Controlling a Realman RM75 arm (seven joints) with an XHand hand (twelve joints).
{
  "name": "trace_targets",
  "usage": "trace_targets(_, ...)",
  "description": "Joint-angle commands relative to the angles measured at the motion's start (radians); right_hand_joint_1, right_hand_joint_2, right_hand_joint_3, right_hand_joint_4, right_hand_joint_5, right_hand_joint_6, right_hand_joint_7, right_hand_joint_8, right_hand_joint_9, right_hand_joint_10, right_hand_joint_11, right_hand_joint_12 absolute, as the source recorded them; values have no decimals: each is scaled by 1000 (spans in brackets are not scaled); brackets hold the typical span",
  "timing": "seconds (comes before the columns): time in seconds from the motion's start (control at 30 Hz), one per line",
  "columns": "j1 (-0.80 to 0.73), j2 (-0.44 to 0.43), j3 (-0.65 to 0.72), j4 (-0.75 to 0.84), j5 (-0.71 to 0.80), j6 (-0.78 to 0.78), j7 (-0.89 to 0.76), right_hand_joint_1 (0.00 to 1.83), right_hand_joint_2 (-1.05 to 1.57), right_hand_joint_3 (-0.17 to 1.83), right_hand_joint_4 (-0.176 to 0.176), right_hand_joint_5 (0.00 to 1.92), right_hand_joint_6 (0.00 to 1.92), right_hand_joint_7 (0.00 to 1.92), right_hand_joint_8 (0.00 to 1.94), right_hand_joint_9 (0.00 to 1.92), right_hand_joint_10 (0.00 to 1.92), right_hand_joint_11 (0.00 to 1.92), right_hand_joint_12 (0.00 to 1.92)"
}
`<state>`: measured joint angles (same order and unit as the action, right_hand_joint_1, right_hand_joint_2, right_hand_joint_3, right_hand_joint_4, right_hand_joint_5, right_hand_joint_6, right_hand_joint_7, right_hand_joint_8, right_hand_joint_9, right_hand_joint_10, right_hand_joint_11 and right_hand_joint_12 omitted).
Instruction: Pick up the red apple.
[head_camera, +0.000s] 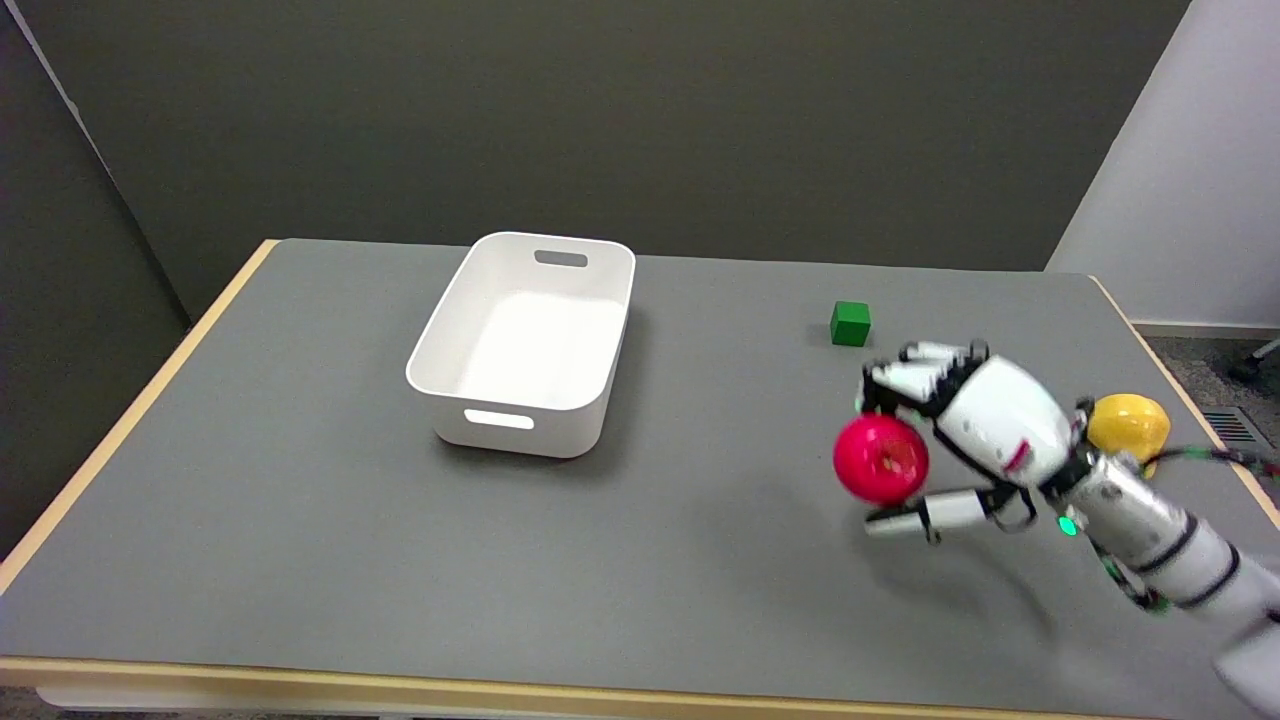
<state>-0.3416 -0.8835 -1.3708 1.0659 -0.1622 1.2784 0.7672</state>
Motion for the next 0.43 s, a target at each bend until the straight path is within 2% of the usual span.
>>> trace_targets(0.03,544,74,-211,151,4,-319,-5,1178,1089,403,-176,668,1519,713,1537,888,1915,631,1678)
trace_targets(0.07,557,53,-289,303,59,-258,58,1178,1089,402,-176,669,1518,714,1536,890,1916,627,1672)
trace_targets(0.1,661,61,-298,102,1,-353,-13,1179,1089,401,-176,669,1517,714,1534,891,1917,625,1669)
trace_targets(0.3,919,-36,-513,45,-38,-466,-13,1180,1090,394,-176,672,1509,717,1527,891,1920,617,1669)
trace_targets(0.33,938,-56,-536,64,-42,-468,-4,1181,1089,393,-176,674,1507,718,1525,891,1920,616,1671)
trace_targets(0.37,962,-114,-628,228,-7,-422,64,1181,1089,392,-176,675,1505,720,1522,892,1920,615,1672)
trace_targets(0.4,986,-110,-561,36,-90,-508,-13,1181,1089,392,-176,675,1505,720,1522,891,1920,613,1673)
trace_targets(0.43,994,-123,-567,36,-99,-516,-13,1182,1089,392,-176,674,1505,720,1522,889,1919,612,1674)
